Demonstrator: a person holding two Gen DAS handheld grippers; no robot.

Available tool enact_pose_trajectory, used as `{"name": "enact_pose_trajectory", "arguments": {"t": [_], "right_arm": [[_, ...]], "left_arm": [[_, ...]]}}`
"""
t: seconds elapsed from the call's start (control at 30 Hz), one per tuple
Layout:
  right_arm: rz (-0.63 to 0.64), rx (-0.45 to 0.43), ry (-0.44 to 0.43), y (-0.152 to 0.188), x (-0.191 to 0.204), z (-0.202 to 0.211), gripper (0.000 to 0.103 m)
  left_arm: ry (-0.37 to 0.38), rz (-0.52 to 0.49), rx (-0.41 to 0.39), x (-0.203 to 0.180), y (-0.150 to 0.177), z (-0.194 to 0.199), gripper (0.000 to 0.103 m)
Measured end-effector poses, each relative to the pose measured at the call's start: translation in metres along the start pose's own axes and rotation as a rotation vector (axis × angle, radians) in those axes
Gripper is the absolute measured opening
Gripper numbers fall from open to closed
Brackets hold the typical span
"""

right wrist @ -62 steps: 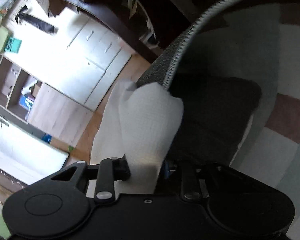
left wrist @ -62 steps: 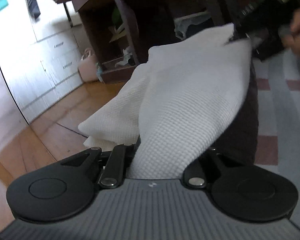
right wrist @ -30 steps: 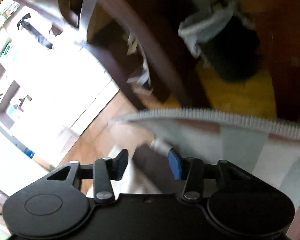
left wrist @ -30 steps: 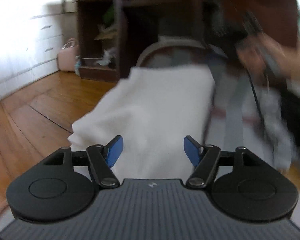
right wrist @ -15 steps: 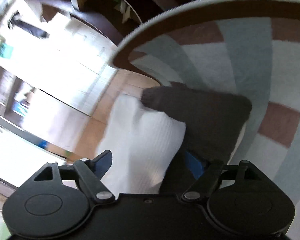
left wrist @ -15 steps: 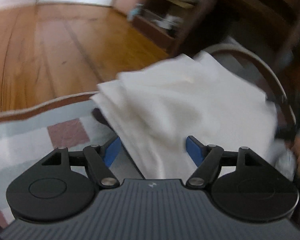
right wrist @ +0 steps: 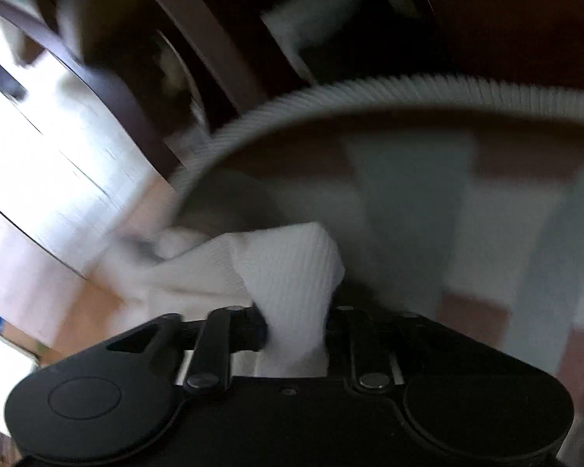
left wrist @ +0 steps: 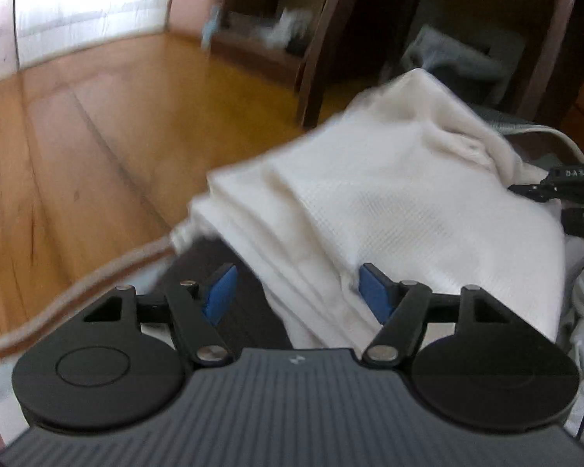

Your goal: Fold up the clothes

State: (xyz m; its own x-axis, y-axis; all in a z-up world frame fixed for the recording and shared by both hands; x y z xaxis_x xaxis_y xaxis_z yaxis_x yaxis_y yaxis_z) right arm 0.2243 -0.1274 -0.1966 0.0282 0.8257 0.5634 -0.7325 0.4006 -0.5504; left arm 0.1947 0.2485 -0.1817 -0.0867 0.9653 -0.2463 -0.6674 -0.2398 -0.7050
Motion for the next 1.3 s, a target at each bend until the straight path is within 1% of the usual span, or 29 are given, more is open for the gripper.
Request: {"name": "enact_pose_trajectory", "arguments": {"t": [0.03,0.07,0.1,0.17,0.2,0.23,0.3,0.33,0.37,0.43,0.47,0.53,0.6,0.63,0.67,0.73,0.77,0.8,0.83,0.9,0.93,0.97,1.0,1.03,1.1,1.13,1.17,1.23,1.3], "right_arm": [[-0.016,-0.014,-0.002,0.002,-0.007,-0.001,0.053],[-0.032,-0.027,-0.003,0.004,-0.013,-0.002,0.060],[-0.047,-0.037,-0.010,0.006,-0.019,-0.003,0.061],[-0.043,-0.022,-0.033,0.001,-0.021,-0.004,0.063],[-0.017,-0.015,-0.036,-0.003,-0.019,-0.004,0.063],[0.047,-0.015,-0.023,-0.010,-0.011,-0.003,0.063],[0.208,-0.041,0.021,-0.022,0.008,0.004,0.063],[0.298,-0.062,0.048,-0.029,0.018,0.008,0.064],[0.375,-0.082,0.069,-0.036,0.029,0.012,0.064],[0.453,-0.113,0.069,-0.047,0.046,0.020,0.064],[0.462,-0.090,0.058,-0.050,0.053,0.018,0.064],[0.485,-0.030,0.029,-0.055,0.068,0.015,0.064],[0.538,0.089,-0.039,-0.049,0.088,0.006,0.061],[0.587,0.112,-0.057,-0.042,0.102,0.005,0.061],[0.634,0.138,-0.078,-0.035,0.115,0.004,0.061],[0.688,0.199,-0.121,-0.023,0.137,-0.004,0.061],[0.702,0.213,-0.115,-0.020,0.145,-0.012,0.061],[0.717,0.220,-0.091,-0.017,0.153,-0.021,0.061],[0.727,0.206,-0.021,-0.019,0.156,-0.035,0.061],[0.708,0.163,0.139,-0.029,0.151,-0.054,0.060],[0.669,0.135,0.209,-0.040,0.144,-0.059,0.059],[0.608,0.102,0.245,-0.050,0.139,-0.059,0.055],[0.547,0.070,0.280,-0.060,0.134,-0.059,0.052],[0.487,0.044,0.298,-0.068,0.129,-0.058,0.052],[0.384,0.026,0.250,-0.074,0.124,-0.049,0.053],[0.366,0.019,0.224,-0.074,0.126,-0.046,0.055],[0.359,0.021,0.191,-0.071,0.128,-0.042,0.059],[0.332,0.029,0.140,-0.069,0.130,-0.036,0.060],[0.295,0.039,0.098,-0.070,0.128,-0.031,0.062]], "left_arm": [[0.021,0.027,0.006,0.001,0.003,0.001,0.066],[0.039,0.054,0.013,0.002,0.006,0.002,0.062],[0.049,0.072,0.021,0.003,0.008,0.004,0.060],[0.035,0.071,0.019,0.004,0.004,0.012,0.047],[0.031,0.057,-0.009,0.002,-0.001,0.019,0.043],[0.032,0.033,-0.058,-0.003,-0.007,0.030,0.041],[0.043,-0.009,-0.136,-0.014,-0.018,0.046,0.041],[0.062,-0.023,-0.148,-0.018,-0.023,0.047,0.044],[0.081,-0.036,-0.161,-0.023,-0.029,0.049,0.052],[0.117,-0.045,-0.179,-0.030,-0.038,0.049,0.054],[0.134,-0.024,-0.178,-0.029,-0.039,0.044,0.054],[0.200,-0.014,-0.212,-0.031,-0.042,0.033,0.054],[0.275,-0.086,-0.214,-0.040,-0.046,0.020,0.054],[0.313,-0.133,-0.208,-0.046,-0.049,0.014,0.054],[0.306,-0.147,-0.192,-0.047,-0.050,0.007,0.053],[0.219,-0.118,-0.141,-0.039,-0.051,-0.006,0.052],[0.175,-0.104,-0.116,-0.035,-0.051,-0.013,0.054],[0.131,-0.089,-0.091,-0.031,-0.051,-0.020,0.053],[0.088,-0.075,-0.065,-0.028,-0.051,-0.026,0.053],[0.000,-0.046,-0.015,-0.020,-0.052,-0.039,0.053],[-0.035,-0.040,-0.008,-0.016,-0.051,-0.039,0.053],[-0.073,-0.048,-0.018,-0.011,-0.049,-0.035,0.054],[-0.086,-0.056,-0.037,-0.005,-0.050,-0.031,0.054],[-0.069,-0.057,-0.062,0.001,-0.051,-0.027,0.054],[-0.034,-0.060,-0.112,0.013,-0.053,-0.019,0.054],[-0.017,-0.062,-0.137,0.020,-0.054,-0.015,0.054],[0.021,-0.055,-0.156,0.024,-0.057,-0.011,0.057],[0.100,-0.036,-0.159,0.027,-0.061,-0.014,0.064],[0.155,-0.040,-0.141,0.021,-0.061,-0.026,0.071]]}}
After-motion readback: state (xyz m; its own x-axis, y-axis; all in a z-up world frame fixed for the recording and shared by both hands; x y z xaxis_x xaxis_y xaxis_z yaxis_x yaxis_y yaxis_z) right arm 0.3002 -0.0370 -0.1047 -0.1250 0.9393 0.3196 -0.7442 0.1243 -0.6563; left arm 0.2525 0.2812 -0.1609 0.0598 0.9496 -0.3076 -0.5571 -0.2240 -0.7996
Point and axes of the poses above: each gripper's, at about its wrist camera, not at the fingertips, and z roughly against the way its jaws point, x to its left, y to its underside, the point moved 4 cm from there along -z, roughly the way its jaws point, and after that the axes turned 2 degrees about -x, right-handed, at the moved point
